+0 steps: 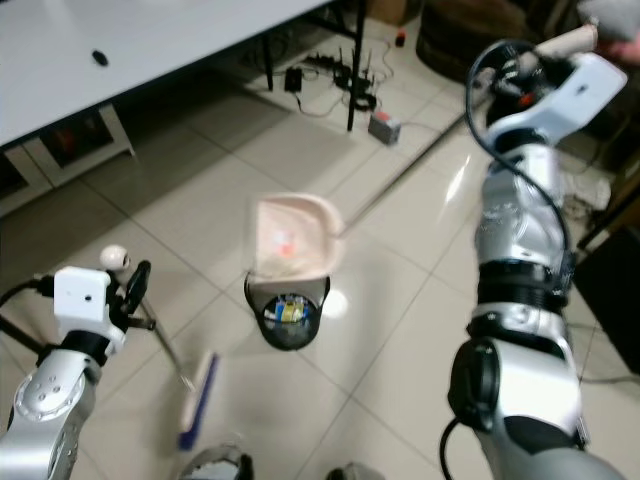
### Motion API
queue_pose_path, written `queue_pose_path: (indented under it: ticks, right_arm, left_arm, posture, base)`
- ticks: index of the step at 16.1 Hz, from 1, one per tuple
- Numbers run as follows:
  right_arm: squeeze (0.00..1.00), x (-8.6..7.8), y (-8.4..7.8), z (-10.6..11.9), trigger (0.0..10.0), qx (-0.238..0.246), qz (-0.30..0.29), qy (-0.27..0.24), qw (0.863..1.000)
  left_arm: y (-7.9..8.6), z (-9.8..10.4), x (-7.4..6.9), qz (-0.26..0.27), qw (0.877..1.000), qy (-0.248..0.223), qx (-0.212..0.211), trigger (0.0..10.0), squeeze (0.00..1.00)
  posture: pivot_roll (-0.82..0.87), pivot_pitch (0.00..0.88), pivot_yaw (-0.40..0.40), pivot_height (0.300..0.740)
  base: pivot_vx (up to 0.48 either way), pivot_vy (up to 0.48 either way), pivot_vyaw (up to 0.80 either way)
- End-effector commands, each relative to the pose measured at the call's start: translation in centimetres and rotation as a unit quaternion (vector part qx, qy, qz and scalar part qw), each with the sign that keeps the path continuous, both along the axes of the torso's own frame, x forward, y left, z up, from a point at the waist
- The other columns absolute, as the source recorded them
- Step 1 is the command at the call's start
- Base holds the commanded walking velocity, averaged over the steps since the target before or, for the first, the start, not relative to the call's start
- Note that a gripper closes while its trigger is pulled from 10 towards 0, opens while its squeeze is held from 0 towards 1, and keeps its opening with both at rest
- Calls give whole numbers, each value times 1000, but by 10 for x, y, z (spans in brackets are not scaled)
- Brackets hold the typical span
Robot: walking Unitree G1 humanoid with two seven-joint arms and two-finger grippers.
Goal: Sweep floor
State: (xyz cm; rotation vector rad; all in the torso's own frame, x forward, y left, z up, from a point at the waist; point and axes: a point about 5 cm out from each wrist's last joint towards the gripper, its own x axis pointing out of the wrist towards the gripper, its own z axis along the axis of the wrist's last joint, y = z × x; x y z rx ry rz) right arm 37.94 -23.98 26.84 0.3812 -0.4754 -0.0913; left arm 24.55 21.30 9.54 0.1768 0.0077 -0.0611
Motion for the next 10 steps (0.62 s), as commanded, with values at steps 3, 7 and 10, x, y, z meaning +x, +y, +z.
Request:
queue_pose_path:
  ticks: [3,7,10]
  right_arm:
    - [0,2,8,8,10000,23,15,-25,999]
    - [0,1,5,6,10000,22,11,-23,999]
    - [0,-1,11,11,10000,-8,17,-42,999]
  left_arm:
    - [3,5,1,4,1000,-8,12,10000,0]
    - [4,6,0,4,1000,-10,15,10000,0]
    - [3,4,0,4,1000,-7,15,10000,0]
  posture:
    - [110,122,-4,740]
    - [109,124,-4,740]
    - [102,119,-5,740]
  base:
    - [97,0,0]
    - [0,0,0]
    - [0,0,0]
